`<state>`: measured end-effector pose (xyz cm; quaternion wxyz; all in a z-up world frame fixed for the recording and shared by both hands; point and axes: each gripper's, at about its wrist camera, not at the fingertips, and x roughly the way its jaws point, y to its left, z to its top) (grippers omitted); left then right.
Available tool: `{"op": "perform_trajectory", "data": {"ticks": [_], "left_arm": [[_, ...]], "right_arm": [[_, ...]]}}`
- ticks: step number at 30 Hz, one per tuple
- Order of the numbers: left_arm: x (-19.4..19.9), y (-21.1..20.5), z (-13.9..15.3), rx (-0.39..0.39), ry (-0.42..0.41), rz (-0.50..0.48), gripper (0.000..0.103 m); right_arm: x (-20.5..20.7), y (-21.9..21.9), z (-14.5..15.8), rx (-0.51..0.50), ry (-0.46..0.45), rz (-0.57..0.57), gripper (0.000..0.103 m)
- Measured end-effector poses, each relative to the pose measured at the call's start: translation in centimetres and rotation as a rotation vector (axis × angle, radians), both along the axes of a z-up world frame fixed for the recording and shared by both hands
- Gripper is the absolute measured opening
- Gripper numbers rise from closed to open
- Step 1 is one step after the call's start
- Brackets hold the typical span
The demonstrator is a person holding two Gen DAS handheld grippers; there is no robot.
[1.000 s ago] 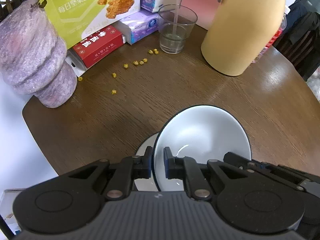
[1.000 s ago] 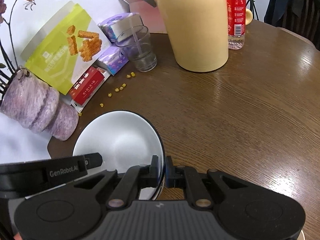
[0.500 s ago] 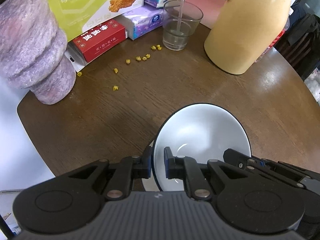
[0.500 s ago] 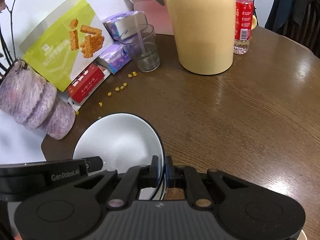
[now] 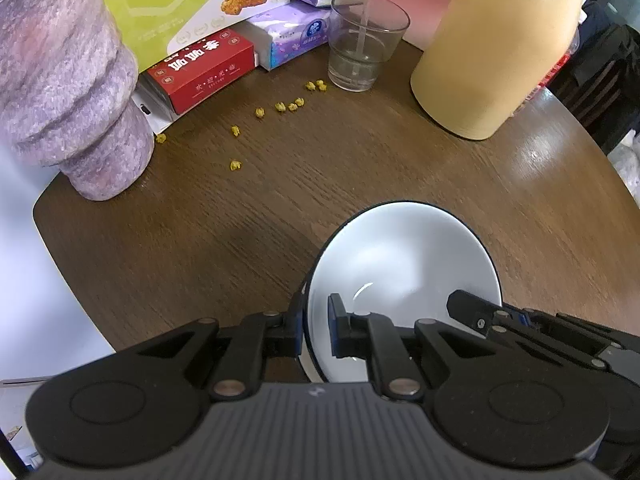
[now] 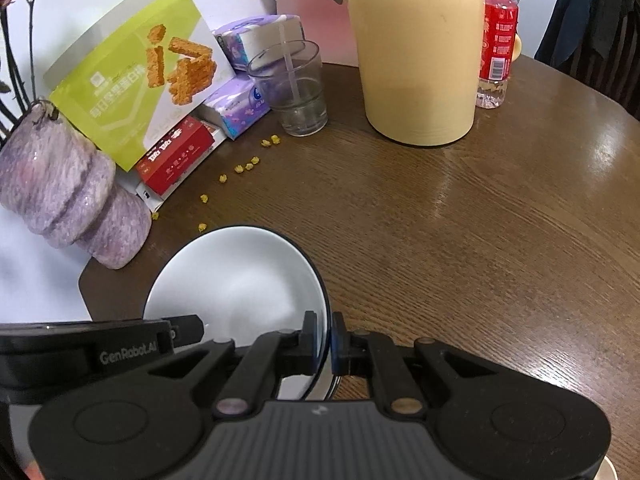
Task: Organize plates and bowls
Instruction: 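Hold the bowl nested on the stack with both tools closed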
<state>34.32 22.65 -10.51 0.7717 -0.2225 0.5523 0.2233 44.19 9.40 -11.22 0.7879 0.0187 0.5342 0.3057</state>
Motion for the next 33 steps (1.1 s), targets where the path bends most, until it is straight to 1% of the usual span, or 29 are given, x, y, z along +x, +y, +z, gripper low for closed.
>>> {"op": "perform_trajectory", "data": {"ticks": [10, 20, 33], "left_arm": [[-0.6, -0.1, 0.0, 0.008, 0.007, -0.01, 0.012], [-1.1, -0.5, -0.3, 0.015, 0.015, -0.023, 0.012], [-1.2, -0.3, -0.5, 0.003, 0.007, -0.04, 0.012]], "right_arm": [[-0.8, 0.1, -0.1, -0.017, -0.021, 0.016, 0.007], [-1.6, 0.4, 0.0, -0.05, -0.067, 0.034, 0.008], [-2.1, 0.5, 0.1, -0.071, -0.106, 0.037, 0.008]]}}
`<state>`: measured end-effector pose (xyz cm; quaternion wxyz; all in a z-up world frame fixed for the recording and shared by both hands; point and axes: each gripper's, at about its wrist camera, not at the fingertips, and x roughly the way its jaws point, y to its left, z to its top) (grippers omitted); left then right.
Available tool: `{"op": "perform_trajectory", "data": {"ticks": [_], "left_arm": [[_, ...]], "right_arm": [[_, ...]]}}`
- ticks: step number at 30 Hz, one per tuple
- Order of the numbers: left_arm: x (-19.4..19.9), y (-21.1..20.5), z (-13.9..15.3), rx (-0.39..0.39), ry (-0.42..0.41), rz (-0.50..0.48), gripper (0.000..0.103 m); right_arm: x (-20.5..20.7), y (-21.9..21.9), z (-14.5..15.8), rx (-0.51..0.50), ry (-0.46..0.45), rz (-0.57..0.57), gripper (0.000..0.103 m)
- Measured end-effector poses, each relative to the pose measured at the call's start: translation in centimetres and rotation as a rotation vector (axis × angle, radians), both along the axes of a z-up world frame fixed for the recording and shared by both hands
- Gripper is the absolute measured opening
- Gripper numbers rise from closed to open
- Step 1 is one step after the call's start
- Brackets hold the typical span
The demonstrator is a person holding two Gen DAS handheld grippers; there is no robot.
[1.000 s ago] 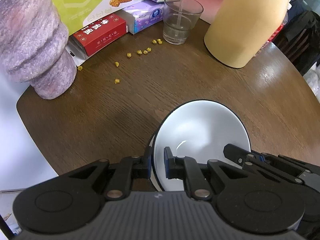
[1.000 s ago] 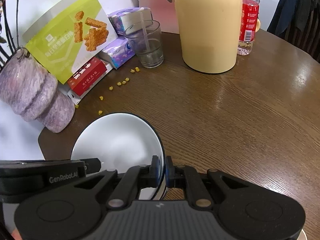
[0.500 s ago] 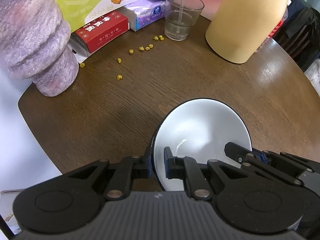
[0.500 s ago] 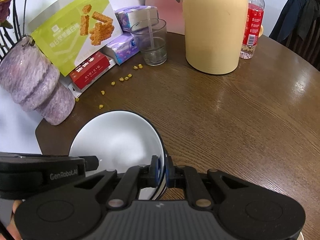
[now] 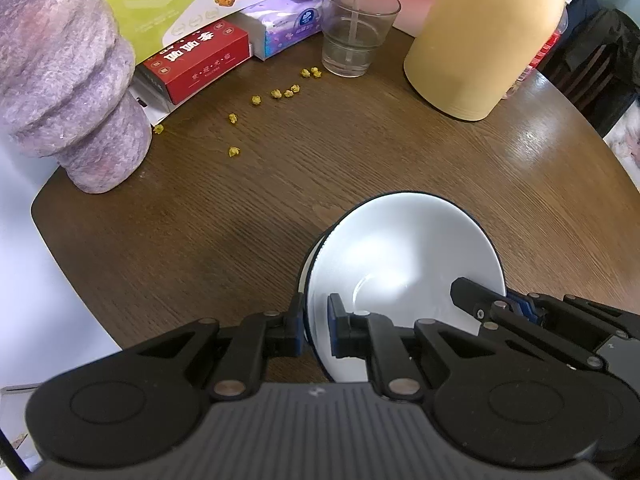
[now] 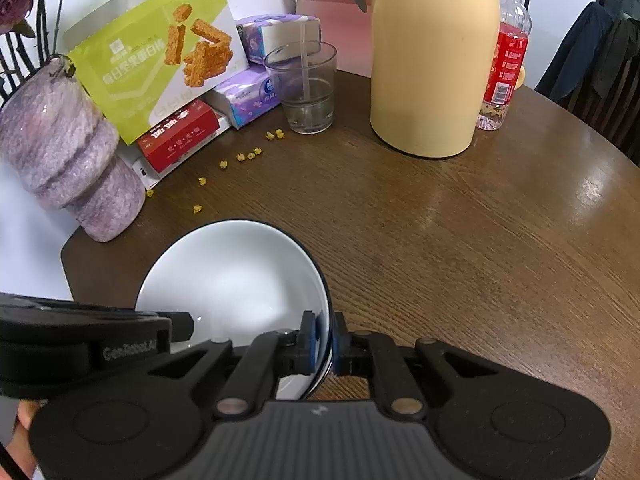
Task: Organize plates and bowls
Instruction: 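Hold the bowl nested on the stack with both tools closed, then open both tools and release the rim of the stacked bowls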
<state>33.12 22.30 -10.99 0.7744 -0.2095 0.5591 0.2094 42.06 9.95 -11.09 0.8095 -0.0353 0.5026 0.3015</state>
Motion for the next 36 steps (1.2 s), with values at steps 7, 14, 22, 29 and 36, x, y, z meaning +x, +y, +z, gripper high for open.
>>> {"op": "perform_trajectory", "data": {"ticks": [7, 14, 22, 29, 36], "left_arm": [[0.0, -0.1, -0.1, 0.002, -0.001, -0.014, 0.011], [0.1, -0.3, 0.0, 0.013, -0.006, -0.027, 0.011], [0.0, 0.1, 0.1, 0.026, -0.019, -0.025, 0.011], [-0.2, 0.3, 0.0, 0.014, -0.027, -0.027, 0.011], [-0.4, 0.3, 0.0, 0.008, -0.03, -0.029, 0.012]], "right_arm": [[-0.1, -0.1, -0.5, 0.005, 0.007, -0.019, 0.009], [-0.3, -0.2, -0.6, 0.014, 0.003, -0.038, 0.009], [-0.2, -0.3, -0.9, 0.021, 0.007, -0.071, 0.009], [0.1, -0.9, -0.9, 0.06, 0.032, -0.089, 0.01], [0.0, -2.0, -0.1, 0.107, 0.048, -0.099, 0.019]]}}
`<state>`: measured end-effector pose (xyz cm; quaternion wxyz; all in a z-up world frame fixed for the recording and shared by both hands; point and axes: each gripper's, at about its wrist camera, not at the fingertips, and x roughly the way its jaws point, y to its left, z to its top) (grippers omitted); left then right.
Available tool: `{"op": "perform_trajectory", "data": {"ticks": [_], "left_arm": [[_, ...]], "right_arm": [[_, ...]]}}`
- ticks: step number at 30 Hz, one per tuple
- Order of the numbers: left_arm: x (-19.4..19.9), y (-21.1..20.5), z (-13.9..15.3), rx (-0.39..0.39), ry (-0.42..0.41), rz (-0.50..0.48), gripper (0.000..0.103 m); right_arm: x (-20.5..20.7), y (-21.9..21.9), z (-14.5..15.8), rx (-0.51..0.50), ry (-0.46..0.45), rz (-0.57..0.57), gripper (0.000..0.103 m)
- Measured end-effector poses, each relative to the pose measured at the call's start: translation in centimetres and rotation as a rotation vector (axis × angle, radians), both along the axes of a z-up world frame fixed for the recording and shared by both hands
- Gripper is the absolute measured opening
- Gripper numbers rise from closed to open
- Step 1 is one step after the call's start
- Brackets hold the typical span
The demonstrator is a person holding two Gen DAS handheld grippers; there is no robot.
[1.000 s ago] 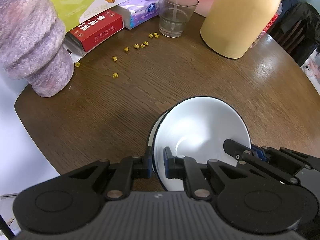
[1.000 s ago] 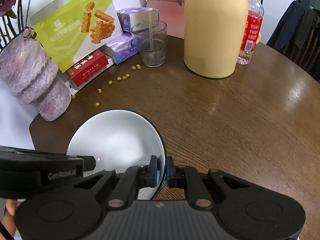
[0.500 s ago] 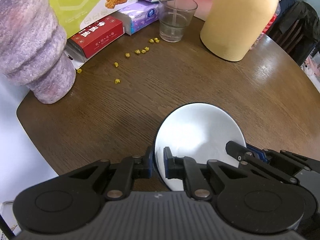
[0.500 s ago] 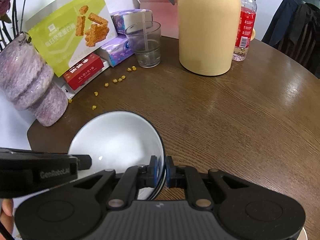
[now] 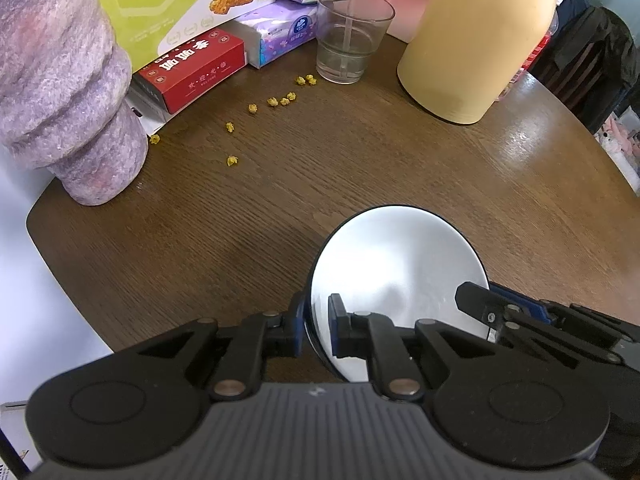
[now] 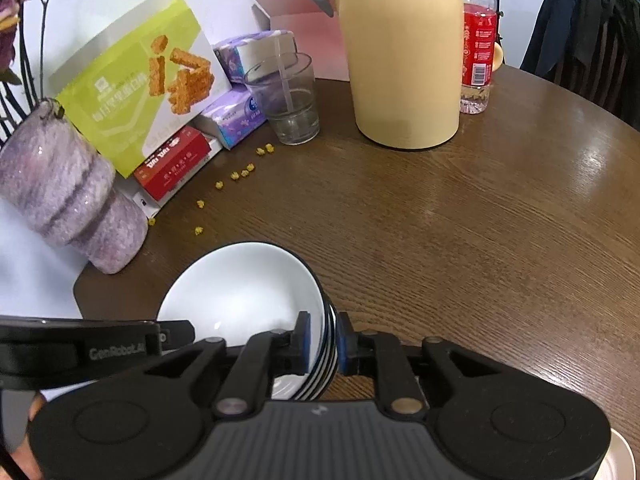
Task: Organize plates and bowls
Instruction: 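Open both tools and release the rim of the stacked bowls, then move both open tools toward the rim of the three stacked white bowls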
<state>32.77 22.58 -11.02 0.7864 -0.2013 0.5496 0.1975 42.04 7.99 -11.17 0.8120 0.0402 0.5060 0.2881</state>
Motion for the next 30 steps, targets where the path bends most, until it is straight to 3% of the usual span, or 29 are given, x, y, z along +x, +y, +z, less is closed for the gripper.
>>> {"op": "perform_trajectory", "data": {"ticks": [2, 4, 8, 10, 13, 16, 23, 30], "left_arm": [[-0.3, -0.1, 0.3, 0.005, -0.009, -0.008, 0.017], [-0.7, -0.1, 0.7, 0.012, -0.02, -0.013, 0.036], [-1.9, 0.0, 1.4, 0.031, -0.057, -0.029, 0.056], [-2.7, 0.0, 1.5, 0.027, -0.075, -0.044, 0.069], [-4.1, 0.0, 1.6, 0.017, -0.115, -0.07, 0.09], [-5.6, -0.2, 1.7, 0.031, -0.161, -0.097, 0.103], [-7.7, -0.3, 2.2, 0.066, -0.227, -0.152, 0.103], [-9.8, 0.1, 3.3, 0.074, -0.28, -0.125, 0.103]], "right_arm": [[-0.2, -0.4, 0.3, 0.017, 0.0, -0.006, 0.035], [-0.7, -1.0, 0.8, 0.034, -0.009, -0.008, 0.047], [-2.1, -2.7, 1.8, 0.053, -0.039, -0.023, 0.074], [-2.9, -3.7, 2.2, 0.064, -0.055, -0.029, 0.085], [-4.2, -4.9, 2.5, 0.076, -0.073, -0.044, 0.091], [-5.7, -5.9, 2.8, 0.086, -0.103, -0.075, 0.103], [-8.7, -6.9, 3.3, 0.094, -0.127, -0.164, 0.103], [-11.0, -7.3, 4.8, 0.07, -0.164, -0.161, 0.103]]}}
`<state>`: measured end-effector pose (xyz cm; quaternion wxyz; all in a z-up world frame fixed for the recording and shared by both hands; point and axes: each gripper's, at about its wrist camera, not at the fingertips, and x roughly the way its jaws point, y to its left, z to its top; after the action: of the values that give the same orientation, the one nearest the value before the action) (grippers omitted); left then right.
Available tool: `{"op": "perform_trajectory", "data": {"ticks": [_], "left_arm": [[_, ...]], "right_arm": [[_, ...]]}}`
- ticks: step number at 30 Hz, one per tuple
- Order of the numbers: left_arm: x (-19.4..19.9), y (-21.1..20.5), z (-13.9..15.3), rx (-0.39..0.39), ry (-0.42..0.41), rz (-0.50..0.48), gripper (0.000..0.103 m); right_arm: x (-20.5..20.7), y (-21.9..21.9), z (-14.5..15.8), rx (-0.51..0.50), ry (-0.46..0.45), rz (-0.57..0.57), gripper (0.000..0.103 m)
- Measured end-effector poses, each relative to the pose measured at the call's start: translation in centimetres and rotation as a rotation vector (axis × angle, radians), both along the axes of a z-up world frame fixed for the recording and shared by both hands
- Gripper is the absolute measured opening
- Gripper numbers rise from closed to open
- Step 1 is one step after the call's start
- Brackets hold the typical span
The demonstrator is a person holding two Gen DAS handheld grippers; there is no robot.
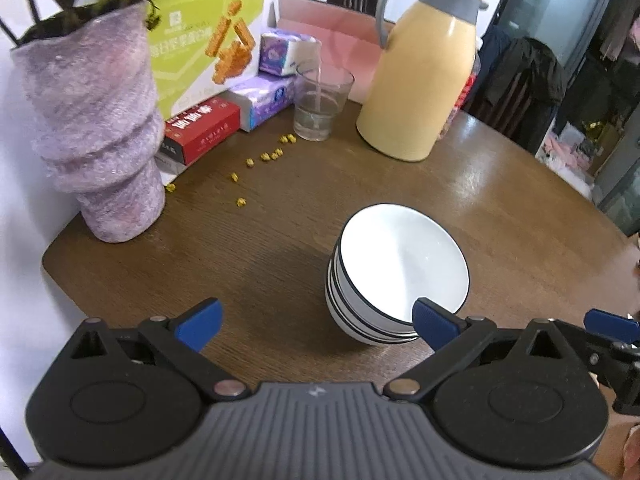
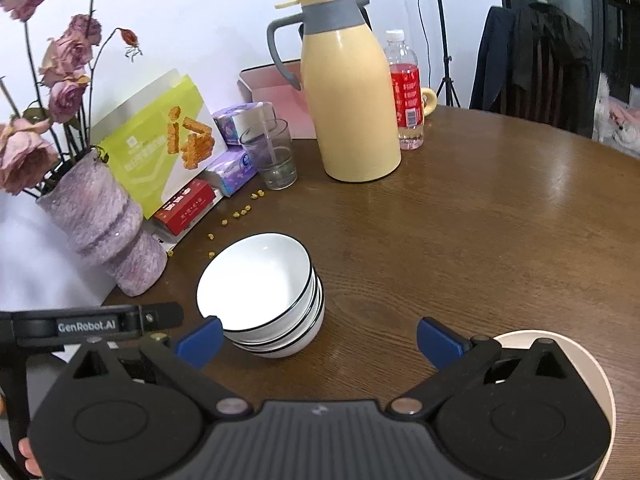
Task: Organize plates and bowls
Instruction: 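Move both open tools toward the rim of the three stacked white bowls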
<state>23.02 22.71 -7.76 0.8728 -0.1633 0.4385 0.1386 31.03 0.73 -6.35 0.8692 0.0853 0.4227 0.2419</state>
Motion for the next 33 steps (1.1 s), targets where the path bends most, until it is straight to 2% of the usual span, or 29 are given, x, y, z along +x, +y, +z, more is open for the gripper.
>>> {"op": "perform_trajectory", "data": {"ticks": [5, 11, 18, 23, 33], "left_arm": [[-1.5, -0.2, 0.5, 0.005, -0.019, 0.061, 0.103], [-2.9, -1.5, 1.0, 0.028, 0.002, 0.103, 0.103], [-3.6, -2.3, 1.7, 0.062, 0.011, 0.115, 0.103], [-2.5, -1.6, 2.1, 0.072, -0.001, 0.067, 0.103], [0.6, 0.8, 0.7, 0.07, 0.052, -0.079, 0.103]], "right_arm": [[-0.8, -0.7, 0.8, -0.024, -0.027, 0.014, 0.103], [-1.6, -1.3, 1.4, -0.048, 0.005, 0.022, 0.103], [-1.1, -1.6, 1.6, -0.016, 0.124, 0.008, 0.103], [-0.9, -1.5, 2.1, -0.015, 0.14, -0.05, 0.103], [0.8, 1.6, 1.7, -0.016, 0.236, -0.152, 0.103]]}}
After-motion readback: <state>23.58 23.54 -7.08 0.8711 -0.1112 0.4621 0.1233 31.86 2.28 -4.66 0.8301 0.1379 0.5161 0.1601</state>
